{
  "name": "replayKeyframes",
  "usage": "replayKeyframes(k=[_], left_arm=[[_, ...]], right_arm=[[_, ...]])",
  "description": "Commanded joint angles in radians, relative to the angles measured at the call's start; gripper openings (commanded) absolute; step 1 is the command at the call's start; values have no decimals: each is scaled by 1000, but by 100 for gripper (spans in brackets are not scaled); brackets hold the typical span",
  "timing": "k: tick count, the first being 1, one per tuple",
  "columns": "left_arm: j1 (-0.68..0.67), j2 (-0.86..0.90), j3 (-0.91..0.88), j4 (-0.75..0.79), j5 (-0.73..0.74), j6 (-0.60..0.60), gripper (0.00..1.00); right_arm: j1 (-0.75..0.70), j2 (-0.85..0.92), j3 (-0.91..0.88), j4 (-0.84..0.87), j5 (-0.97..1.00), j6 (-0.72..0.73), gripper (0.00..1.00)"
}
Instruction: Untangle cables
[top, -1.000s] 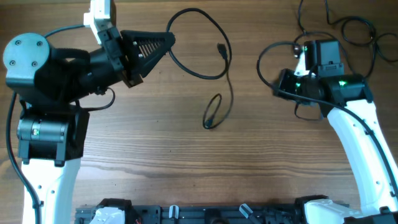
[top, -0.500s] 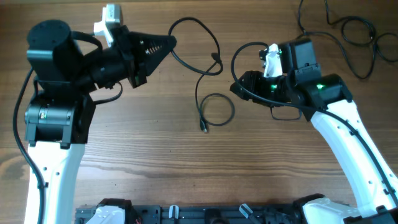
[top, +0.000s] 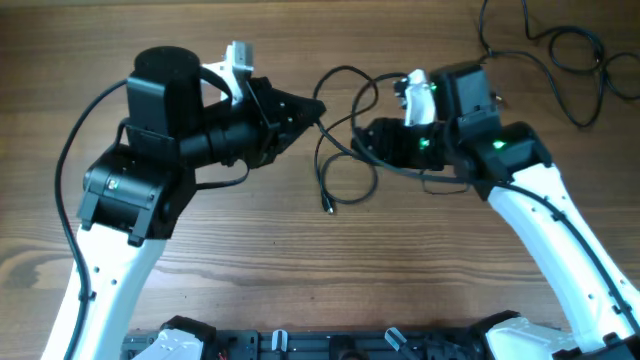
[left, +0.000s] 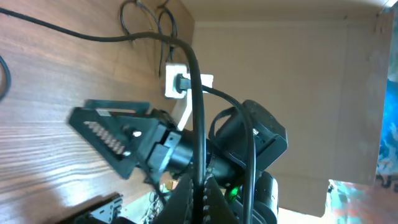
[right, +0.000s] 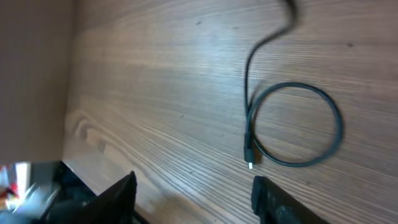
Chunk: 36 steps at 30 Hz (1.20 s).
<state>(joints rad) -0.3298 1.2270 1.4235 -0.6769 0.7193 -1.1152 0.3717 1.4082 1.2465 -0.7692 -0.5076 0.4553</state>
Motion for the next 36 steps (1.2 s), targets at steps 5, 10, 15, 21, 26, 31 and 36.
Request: replayKeyframes(k=[5, 10, 15, 21, 26, 31, 36], left_arm=[[-26, 4, 10, 105, 310, -72, 4], [-25, 3, 9, 105, 320, -67, 4], [-12, 3, 10, 105, 320, -67, 4], [2, 4, 9, 194, 320, -101, 4], [13, 4, 9, 318, 290, -158, 4], [106, 4, 9, 312, 248, -253, 4], [119, 4, 9, 299, 249, -293, 4]], right_arm=[[42, 59, -3, -38, 248, 88, 57], [34, 111, -3, -172, 553, 211, 57], [-74, 111, -3, -245, 660, 246, 58], [-121, 111, -3, -55, 37, -174, 65], [-121, 111, -3, 35, -12, -235, 77], [-121, 89, -3, 62, -105, -319, 90], [-121, -30, -3, 204, -207, -326, 91]])
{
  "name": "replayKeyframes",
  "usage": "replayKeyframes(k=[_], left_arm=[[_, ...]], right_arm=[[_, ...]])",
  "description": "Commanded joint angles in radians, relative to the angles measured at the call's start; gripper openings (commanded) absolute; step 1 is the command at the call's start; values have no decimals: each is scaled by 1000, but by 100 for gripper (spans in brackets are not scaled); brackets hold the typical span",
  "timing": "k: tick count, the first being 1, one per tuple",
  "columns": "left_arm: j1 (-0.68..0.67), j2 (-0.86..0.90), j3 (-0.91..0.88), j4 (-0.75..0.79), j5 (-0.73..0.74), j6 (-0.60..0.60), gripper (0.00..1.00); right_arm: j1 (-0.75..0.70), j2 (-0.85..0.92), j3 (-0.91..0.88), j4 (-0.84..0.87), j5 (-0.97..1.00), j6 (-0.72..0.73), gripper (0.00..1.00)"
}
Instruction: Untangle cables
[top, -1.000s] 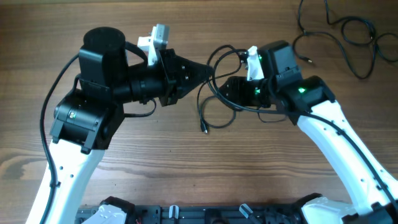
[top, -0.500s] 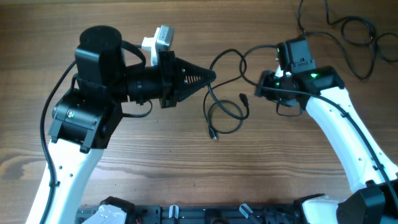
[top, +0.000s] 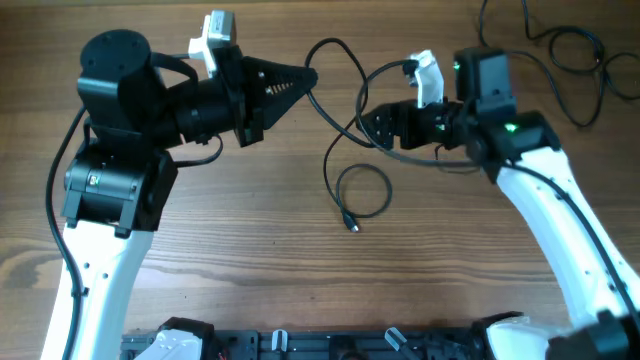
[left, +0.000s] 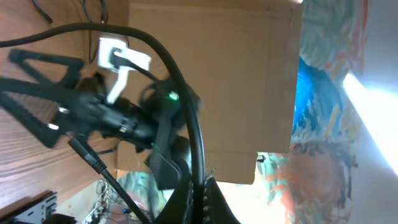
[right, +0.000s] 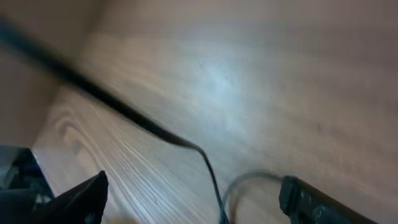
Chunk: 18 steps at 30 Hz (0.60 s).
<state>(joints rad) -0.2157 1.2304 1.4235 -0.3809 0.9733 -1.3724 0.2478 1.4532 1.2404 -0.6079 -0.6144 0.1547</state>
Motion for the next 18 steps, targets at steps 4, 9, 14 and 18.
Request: replayKeyframes(k=[4, 9, 14, 18], left_arm=[[3, 0, 9, 4, 31, -84, 4], [3, 0, 9, 22, 116, -189, 4], [3, -2, 10, 85, 182, -234, 4], [3, -4, 10, 131, 173, -233, 4]], right_arm=[[4, -79, 3, 85, -124, -23, 85], [5, -72, 3, 130, -69, 9, 59], [5, -34, 3, 130, -56, 5, 65], [4, -30, 3, 131, -56, 11, 46]])
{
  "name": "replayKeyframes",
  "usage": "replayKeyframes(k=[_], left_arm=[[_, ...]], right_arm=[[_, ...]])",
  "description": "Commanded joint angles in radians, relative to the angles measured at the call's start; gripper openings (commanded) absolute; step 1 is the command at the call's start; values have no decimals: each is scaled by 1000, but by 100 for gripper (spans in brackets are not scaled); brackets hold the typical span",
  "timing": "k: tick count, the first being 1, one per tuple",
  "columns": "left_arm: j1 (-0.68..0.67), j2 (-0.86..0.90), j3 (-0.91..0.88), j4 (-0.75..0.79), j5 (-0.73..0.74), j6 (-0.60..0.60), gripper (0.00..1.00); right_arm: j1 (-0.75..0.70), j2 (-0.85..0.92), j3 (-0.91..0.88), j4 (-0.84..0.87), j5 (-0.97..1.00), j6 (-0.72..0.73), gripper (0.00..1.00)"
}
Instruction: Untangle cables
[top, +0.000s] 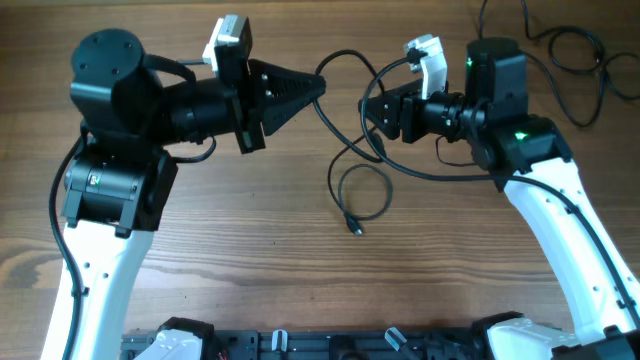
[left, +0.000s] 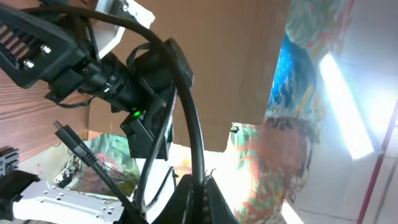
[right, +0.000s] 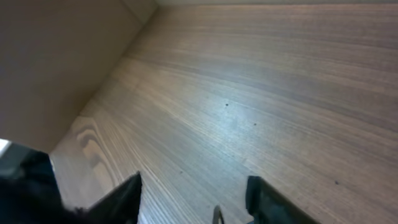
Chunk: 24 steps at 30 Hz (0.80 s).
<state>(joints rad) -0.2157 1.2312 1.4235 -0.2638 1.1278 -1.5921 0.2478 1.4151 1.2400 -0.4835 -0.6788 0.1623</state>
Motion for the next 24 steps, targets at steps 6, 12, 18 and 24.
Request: replayKeyframes(k=[6, 12, 18, 24], left_arm=[[5, -4, 9, 13, -33, -9, 4], [6, 9, 9, 1, -60, 187, 100], [6, 34, 9, -274, -143, 455, 100], [6, 48, 9, -443, -182, 647, 100]], right_arm=[[3, 8, 3, 3, 22, 66, 4], [-14, -49, 5, 11, 252, 324, 4], [-222, -216, 29, 0, 443, 504, 4], [-623, -224, 95, -153, 444, 589, 4]])
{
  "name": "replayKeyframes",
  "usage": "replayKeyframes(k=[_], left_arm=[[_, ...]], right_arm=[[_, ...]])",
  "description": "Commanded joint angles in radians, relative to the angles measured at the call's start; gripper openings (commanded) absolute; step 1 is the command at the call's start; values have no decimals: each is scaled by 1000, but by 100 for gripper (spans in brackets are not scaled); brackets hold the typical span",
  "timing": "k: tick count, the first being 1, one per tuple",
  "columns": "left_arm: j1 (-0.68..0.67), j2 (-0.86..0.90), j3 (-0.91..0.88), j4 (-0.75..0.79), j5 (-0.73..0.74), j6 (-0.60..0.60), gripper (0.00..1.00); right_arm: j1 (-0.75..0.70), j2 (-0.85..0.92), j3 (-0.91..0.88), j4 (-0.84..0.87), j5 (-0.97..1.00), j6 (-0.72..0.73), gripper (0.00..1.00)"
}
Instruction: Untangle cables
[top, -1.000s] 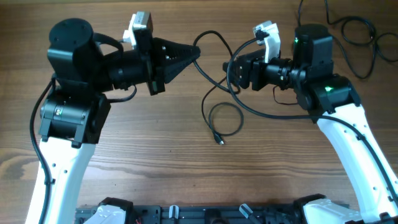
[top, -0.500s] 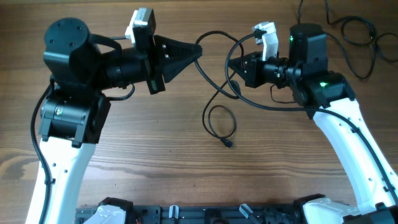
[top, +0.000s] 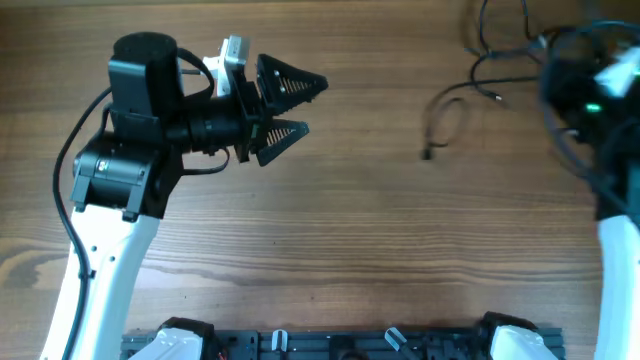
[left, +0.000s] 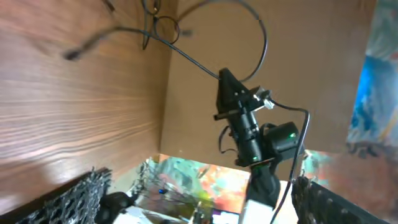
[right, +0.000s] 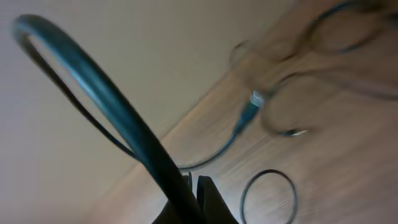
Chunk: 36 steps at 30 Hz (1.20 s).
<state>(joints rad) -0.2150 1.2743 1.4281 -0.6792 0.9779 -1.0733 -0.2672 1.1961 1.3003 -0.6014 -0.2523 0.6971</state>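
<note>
A thin black cable trails on the wooden table at the right, with a small loop and a plug end. My right gripper is shut on this cable, which arches up thick and dark in front of its camera. In the overhead view the right arm is blurred at the far right edge. My left gripper hangs open over the table's upper left and holds nothing. Its fingers stand wide apart in the left wrist view, which shows the right arm far off with the cable.
More black cables lie bunched at the table's back right corner. A second small cable ring lies flat on the wood below the right gripper. A beige wall borders the table's far side.
My left gripper was shut on the cable and is now open and empty. My right gripper was open beside the cable; it is now shut on it at the far right, the cable with it.
At first my left gripper was shut on the cable at mid-table, the right open close by. Then both were higher and the left further left, still holding. Now the left has let go, and the right holds the cable at the right edge.
</note>
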Motion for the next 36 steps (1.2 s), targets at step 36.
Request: replayKeyframes(k=[36], left_arm=[[-381, 376, 5, -112, -493, 674, 100]], right_arm=[[-229, 61, 54, 78, -985, 879, 4]])
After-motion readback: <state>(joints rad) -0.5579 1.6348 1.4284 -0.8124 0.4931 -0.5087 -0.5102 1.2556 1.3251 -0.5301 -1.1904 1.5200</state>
